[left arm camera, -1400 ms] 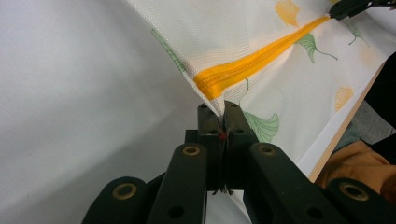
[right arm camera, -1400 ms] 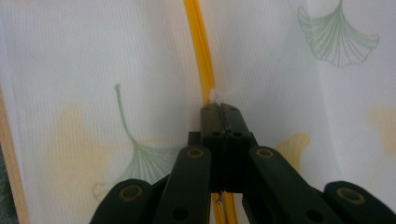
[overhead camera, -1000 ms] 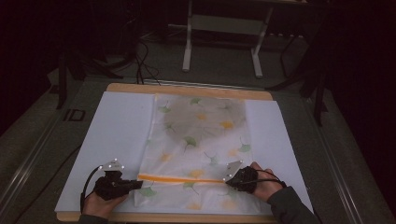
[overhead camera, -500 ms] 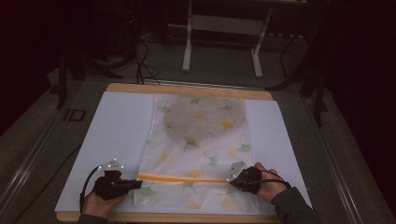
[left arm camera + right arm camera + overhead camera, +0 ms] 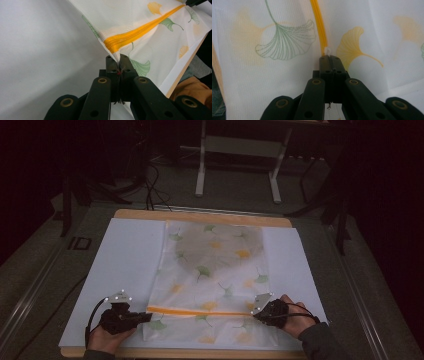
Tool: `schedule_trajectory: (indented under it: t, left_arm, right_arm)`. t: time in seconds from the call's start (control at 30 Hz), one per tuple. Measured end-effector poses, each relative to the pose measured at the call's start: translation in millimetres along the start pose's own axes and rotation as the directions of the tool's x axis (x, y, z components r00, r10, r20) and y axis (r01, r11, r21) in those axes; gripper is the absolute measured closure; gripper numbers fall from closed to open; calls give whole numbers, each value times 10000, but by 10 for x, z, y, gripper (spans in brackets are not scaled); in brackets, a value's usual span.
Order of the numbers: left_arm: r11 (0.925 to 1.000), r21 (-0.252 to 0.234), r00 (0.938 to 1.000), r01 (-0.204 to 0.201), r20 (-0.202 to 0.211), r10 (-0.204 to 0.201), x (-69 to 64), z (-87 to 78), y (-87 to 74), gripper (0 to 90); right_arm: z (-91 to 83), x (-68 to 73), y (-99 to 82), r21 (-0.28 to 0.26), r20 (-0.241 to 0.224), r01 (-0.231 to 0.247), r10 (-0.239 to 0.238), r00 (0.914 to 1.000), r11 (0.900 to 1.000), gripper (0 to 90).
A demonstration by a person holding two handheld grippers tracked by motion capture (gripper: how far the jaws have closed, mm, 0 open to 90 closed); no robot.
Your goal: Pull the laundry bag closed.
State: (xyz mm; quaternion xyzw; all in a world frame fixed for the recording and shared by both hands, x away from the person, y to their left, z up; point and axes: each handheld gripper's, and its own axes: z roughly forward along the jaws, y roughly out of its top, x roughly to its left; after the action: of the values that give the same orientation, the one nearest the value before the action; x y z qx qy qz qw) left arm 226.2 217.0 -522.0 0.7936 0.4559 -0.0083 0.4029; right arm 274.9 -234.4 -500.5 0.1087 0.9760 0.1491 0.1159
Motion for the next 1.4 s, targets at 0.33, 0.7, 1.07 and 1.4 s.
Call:
schedule_trajectory:
  t: [0.33,0.7,1.07,1.4]
  left_arm:
    - [10000,-39,10000,-9,30,9,0,-4,3,885]
    - [10000,-52,10000,43,5,-43,15,-12,-1,885]
    - [9999,105,9998,-132,137,130,-16,8,0,885]
    - [9992,281,9995,-271,179,266,-45,21,-29,861]
  right_arm:
    - [-16,-8,-52,199,77,67,-69,9999,9998,900]
    - [-78,-49,-184,414,312,-72,59,9995,9991,900]
    - [-164,-58,-365,524,371,-373,354,9987,9979,900]
    - [-159,-69,-453,189,287,-722,716,9970,9972,880]
